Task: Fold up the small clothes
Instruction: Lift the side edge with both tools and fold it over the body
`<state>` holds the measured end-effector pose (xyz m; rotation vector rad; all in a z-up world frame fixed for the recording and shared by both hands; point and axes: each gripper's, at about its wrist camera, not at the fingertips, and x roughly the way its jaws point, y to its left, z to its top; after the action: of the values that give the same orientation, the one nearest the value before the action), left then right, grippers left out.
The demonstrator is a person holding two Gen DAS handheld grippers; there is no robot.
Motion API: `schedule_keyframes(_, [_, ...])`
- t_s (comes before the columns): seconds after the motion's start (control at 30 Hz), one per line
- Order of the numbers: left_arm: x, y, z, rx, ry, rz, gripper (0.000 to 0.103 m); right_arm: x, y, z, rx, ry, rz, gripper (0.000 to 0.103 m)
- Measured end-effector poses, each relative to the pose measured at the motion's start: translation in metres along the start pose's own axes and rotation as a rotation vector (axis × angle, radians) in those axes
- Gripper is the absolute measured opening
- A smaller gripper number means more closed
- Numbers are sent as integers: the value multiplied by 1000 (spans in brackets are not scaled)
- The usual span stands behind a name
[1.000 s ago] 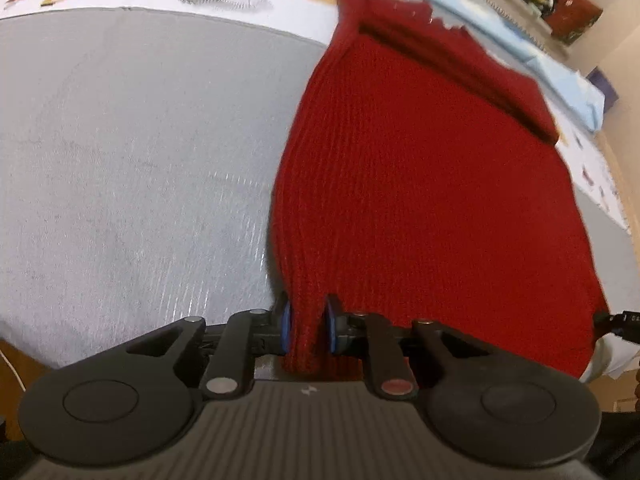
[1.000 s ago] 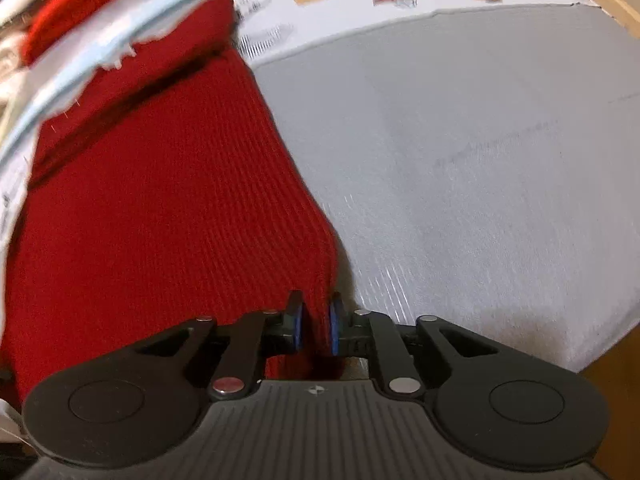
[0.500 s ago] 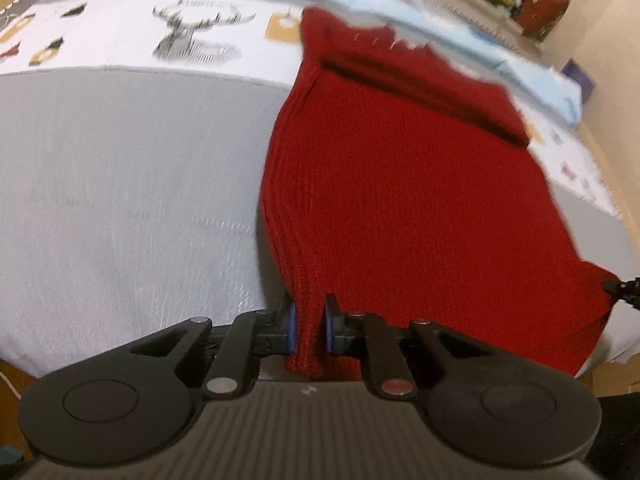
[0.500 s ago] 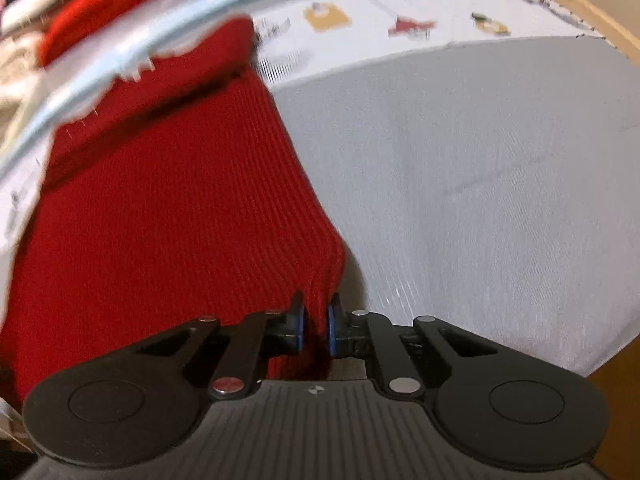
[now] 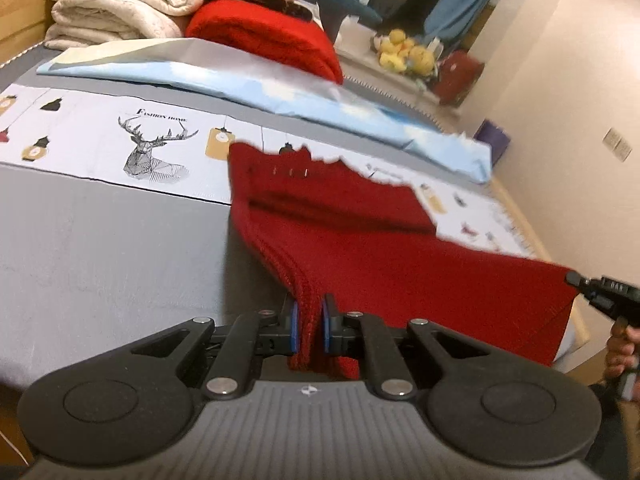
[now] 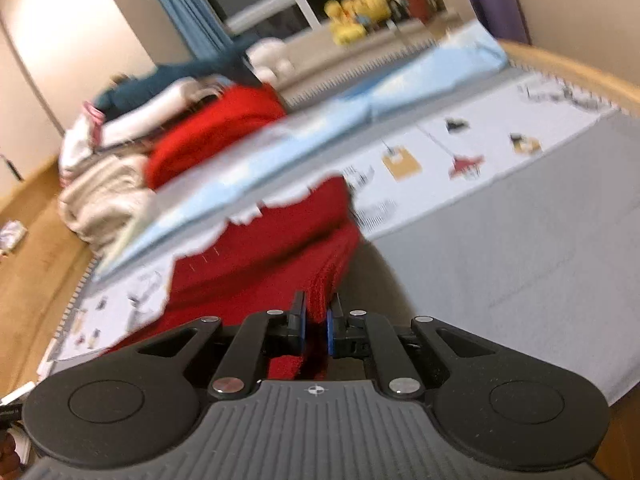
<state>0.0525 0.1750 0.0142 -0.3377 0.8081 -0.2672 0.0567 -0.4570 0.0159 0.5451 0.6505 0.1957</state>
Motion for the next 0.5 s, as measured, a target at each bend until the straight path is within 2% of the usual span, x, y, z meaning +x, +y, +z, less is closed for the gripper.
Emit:
schedule_keyframes(0.13, [-41,5,4,-57,9,-2,11,-54,10,7,-28,-53,65,8])
schedule_keyframes(0.23, [-39,23,15,-120,14,-13,11,-67,12,11,-36,-60,79,8])
schedule_keyframes(0.3, [-22,35,28,-123,22,-5,12,-59,11,16,-18,-42,60,8])
schedule_keyframes(0.37, [10,48,47,-147,46,9,12,-33,6,22,-10,-17,9,8])
schedule_keyframes(0.5, [83,69,89,-159,87,32,12,42,-15,41,79,58,-82,8])
